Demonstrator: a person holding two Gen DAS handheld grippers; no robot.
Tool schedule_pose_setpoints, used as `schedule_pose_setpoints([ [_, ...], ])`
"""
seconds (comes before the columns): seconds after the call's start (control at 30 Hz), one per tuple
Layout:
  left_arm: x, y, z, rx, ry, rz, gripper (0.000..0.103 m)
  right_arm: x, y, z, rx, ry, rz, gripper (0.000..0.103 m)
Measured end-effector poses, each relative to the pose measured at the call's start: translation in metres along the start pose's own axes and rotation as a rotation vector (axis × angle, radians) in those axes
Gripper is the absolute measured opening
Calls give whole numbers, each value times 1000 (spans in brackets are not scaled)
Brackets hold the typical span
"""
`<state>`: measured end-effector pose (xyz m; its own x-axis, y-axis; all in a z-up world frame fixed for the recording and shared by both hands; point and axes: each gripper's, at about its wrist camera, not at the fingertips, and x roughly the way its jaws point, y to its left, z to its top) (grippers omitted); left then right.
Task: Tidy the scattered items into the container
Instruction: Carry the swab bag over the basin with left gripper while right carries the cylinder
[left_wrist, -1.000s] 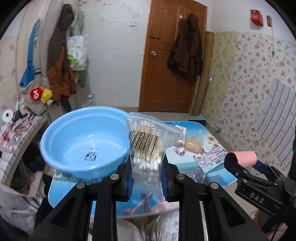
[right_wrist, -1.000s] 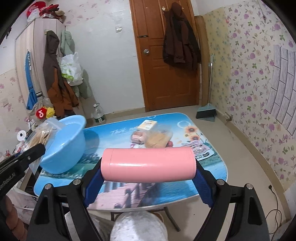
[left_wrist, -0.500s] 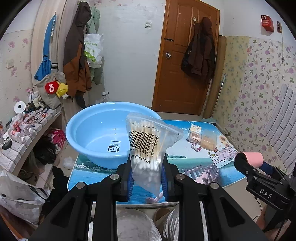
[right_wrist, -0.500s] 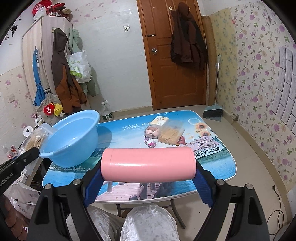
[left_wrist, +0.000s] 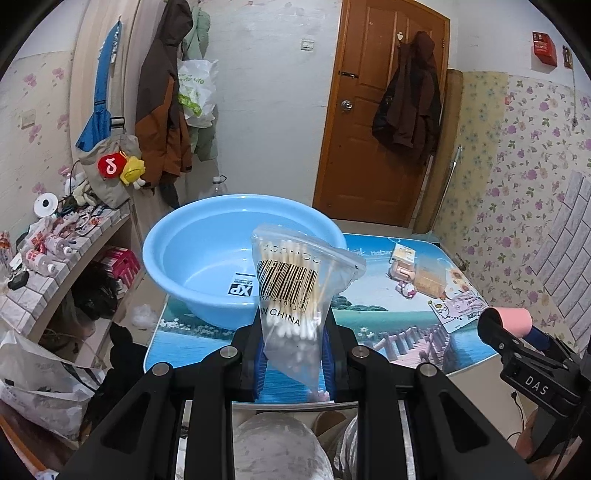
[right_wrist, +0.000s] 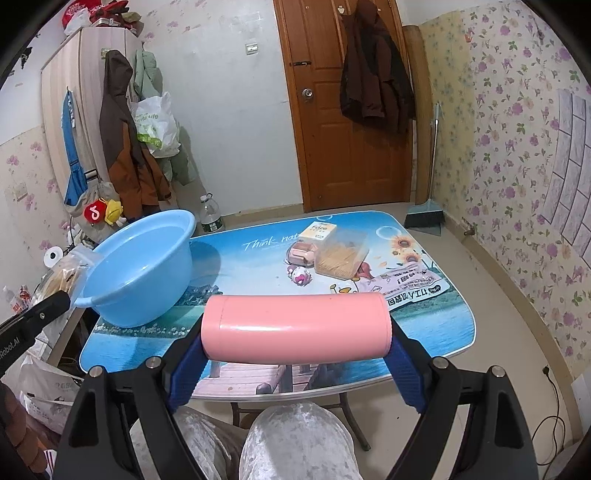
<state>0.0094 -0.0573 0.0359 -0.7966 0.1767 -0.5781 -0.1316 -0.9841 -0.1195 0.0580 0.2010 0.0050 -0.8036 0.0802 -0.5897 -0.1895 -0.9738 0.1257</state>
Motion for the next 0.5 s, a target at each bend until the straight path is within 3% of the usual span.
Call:
schedule_pose_setpoints([
  [0.5,3,44,15,-55,-18,81,23,15,17,12,-52,1,25,88],
])
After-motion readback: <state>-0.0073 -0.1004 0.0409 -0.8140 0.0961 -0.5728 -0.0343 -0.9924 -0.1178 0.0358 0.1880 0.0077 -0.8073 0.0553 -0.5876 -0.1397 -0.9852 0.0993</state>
